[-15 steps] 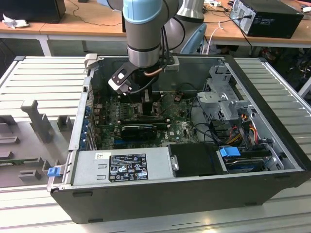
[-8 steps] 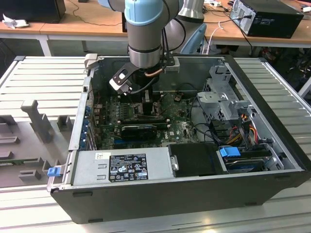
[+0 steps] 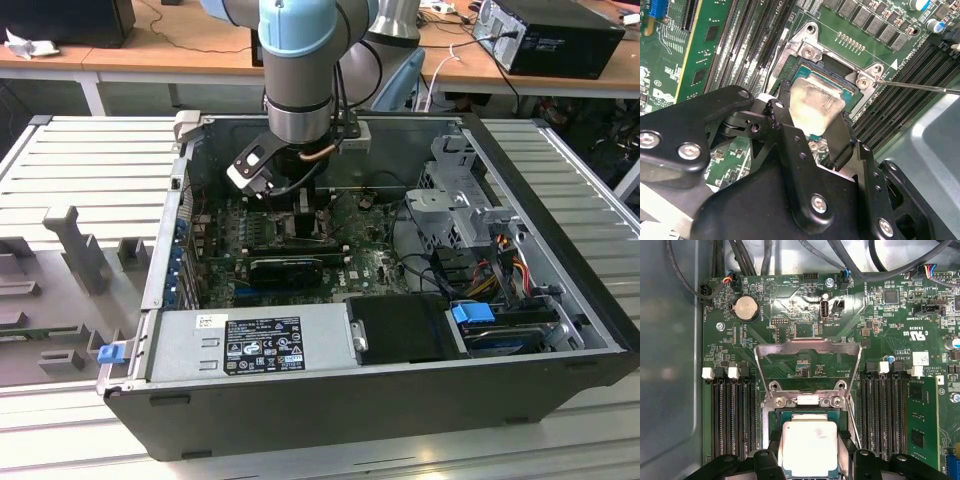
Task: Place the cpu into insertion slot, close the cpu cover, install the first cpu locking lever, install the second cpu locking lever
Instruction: 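Place the cpu into insertion slot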
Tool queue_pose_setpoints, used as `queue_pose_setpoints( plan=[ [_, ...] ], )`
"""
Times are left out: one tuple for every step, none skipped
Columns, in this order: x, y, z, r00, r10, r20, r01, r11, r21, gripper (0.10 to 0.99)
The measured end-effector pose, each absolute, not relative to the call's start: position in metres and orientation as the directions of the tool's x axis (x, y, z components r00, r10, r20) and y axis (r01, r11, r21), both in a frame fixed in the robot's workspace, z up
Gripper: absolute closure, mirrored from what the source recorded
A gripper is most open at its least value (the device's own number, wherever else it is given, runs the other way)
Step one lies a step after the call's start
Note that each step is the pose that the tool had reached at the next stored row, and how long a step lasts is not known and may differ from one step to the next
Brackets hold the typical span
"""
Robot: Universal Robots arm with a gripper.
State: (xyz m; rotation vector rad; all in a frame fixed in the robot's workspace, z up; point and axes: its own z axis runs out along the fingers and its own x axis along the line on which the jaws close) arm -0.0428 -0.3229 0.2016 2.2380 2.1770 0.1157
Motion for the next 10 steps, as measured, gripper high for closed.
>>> queue_pose_setpoints(
  plan=[
    [-0.0433, -0.3229, 0.2015, 0.026, 0.999, 0.041, 0.998, -0.029, 0.064, 0.561],
    [-0.0438, -0.3228, 0.2014, 0.026, 0.999, 0.041, 0.998, -0.029, 0.064, 0.561],
    [-0.0438, -0.3228, 0.2013, 0.026, 0.999, 0.041, 0.998, -0.029, 0.064, 0.561],
    [-0.0438, -0.3228, 0.2013, 0.026, 0.999, 0.041, 0.998, -0.029, 0.064, 0.561],
    [-0.0438, -0.3228, 0.2013, 0.026, 0.999, 0.041, 0.998, -0.029, 0.064, 0.561],
    [-0.0439, -0.3228, 0.2013, 0.026, 0.999, 0.041, 0.998, -0.028, 0.064, 0.561],
    [-0.0439, -0.3229, 0.2012, 0.025, 0.999, 0.041, 0.998, -0.028, 0.064, 0.561],
    [-0.0439, -0.3228, 0.2008, 0.025, 0.999, 0.041, 0.998, -0.027, 0.064, 0.561],
    [-0.0439, -0.3228, 0.2003, 0.024, 0.999, 0.041, 0.998, -0.026, 0.064, 0.561],
    [-0.0439, -0.3228, 0.1996, 0.023, 0.999, 0.041, 0.998, -0.026, 0.064, 0.561]
  ],
)
